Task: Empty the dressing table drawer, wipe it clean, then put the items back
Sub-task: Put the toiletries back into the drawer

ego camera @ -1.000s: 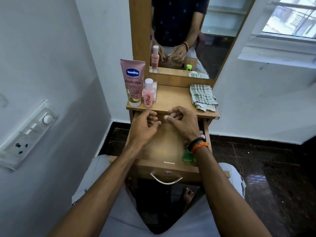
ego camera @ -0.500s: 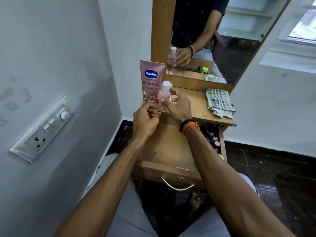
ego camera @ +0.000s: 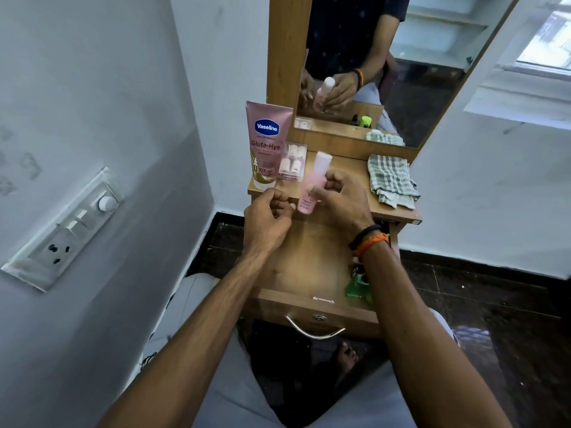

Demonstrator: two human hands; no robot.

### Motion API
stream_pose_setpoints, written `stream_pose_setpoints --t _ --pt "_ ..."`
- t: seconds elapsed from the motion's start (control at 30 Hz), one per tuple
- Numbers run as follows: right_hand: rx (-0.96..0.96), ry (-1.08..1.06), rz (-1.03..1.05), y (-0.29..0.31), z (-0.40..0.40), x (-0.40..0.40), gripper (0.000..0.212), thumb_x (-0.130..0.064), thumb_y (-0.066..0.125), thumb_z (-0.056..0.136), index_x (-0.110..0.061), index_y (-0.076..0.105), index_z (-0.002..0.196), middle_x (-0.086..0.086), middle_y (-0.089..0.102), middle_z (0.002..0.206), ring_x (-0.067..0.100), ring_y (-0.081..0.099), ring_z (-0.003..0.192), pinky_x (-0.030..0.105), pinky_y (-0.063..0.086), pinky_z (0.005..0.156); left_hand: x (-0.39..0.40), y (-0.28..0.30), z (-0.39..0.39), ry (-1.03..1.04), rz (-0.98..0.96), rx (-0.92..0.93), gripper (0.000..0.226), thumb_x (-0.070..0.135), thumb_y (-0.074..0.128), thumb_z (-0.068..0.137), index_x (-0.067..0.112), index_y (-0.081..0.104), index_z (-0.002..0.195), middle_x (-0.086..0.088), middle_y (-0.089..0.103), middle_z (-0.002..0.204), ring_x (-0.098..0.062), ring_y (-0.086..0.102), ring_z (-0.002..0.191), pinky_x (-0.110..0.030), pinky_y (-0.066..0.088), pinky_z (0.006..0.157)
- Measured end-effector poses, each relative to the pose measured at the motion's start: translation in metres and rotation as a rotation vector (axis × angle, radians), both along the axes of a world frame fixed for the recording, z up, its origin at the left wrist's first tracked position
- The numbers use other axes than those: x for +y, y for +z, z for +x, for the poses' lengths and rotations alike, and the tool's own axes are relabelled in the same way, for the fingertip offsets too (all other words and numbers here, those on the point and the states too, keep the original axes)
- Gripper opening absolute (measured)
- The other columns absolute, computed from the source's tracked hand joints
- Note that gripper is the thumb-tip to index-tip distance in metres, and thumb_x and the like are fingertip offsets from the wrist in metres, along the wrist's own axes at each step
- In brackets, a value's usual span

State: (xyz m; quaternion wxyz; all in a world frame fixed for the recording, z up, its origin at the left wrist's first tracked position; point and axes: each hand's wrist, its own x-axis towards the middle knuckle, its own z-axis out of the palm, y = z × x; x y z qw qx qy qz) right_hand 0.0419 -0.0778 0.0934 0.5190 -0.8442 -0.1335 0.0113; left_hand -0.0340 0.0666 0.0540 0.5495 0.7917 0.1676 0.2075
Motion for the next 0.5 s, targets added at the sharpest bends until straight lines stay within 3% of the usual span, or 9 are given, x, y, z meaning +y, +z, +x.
stream_pose_setpoints --t 0.1,0.2,0.3,0.4,0.5 --pt "0.166 0.057 0.006 -0.005 -0.019 -0.032 0.015 -0.020 0.074 0.088 -0.011 0.071 0.099 0.005 0.076 0.095 0.009 0.073 0.076 0.020 0.055 0.065 -0.009 -0.006 -0.007 -0.070 -0.059 0.070 0.010 0.015 0.071 0.090 0.020 0.069 0.098 0.007 0.071 0.087 -0.008 0.069 0.079 -0.019 0.057 0.071" --pt "0.319 0.043 -0.057 -0.016 -0.032 -0.056 0.014 -0.022 0.074 0.089 -0.011 0.074 0.098 0.007 0.078 0.092 0.011 0.071 0.070 0.023 0.052 0.062 -0.024 -0.012 -0.012 -0.181 -0.199 0.151 0.013 0.009 0.068 0.092 0.013 0.071 0.105 -0.004 0.074 0.089 -0.019 0.074 0.082 -0.034 0.062 0.076" --pt "0.429 0.022 -0.087 -0.028 -0.039 -0.068 0.010 -0.021 0.073 0.090 -0.012 0.076 0.094 0.009 0.078 0.091 0.014 0.071 0.070 0.028 0.054 0.066 -0.039 -0.017 -0.015 -0.252 -0.283 0.204 0.016 0.003 0.063 0.095 0.007 0.072 0.107 -0.011 0.075 0.091 -0.024 0.073 0.082 -0.036 0.063 0.077" --pt "0.478 0.021 -0.080 -0.037 -0.039 -0.069 0.011 -0.015 0.071 0.092 -0.006 0.075 0.096 0.014 0.076 0.097 0.021 0.074 0.083 0.035 0.060 0.080 -0.047 -0.023 -0.014 -0.319 -0.337 0.259 0.016 -0.001 0.060 0.096 0.004 0.072 0.106 -0.016 0.075 0.095 -0.023 0.073 0.081 -0.037 0.063 0.077" --pt "0.509 -0.004 -0.111 -0.042 -0.035 -0.068 0.011 -0.011 0.070 0.092 -0.002 0.075 0.097 0.015 0.076 0.098 0.019 0.074 0.080 0.037 0.061 0.084 -0.050 -0.028 -0.011 -0.339 -0.407 0.324 0.019 -0.008 0.062 0.091 0.002 0.070 0.104 -0.020 0.074 0.099 -0.023 0.072 0.084 -0.038 0.062 0.078"
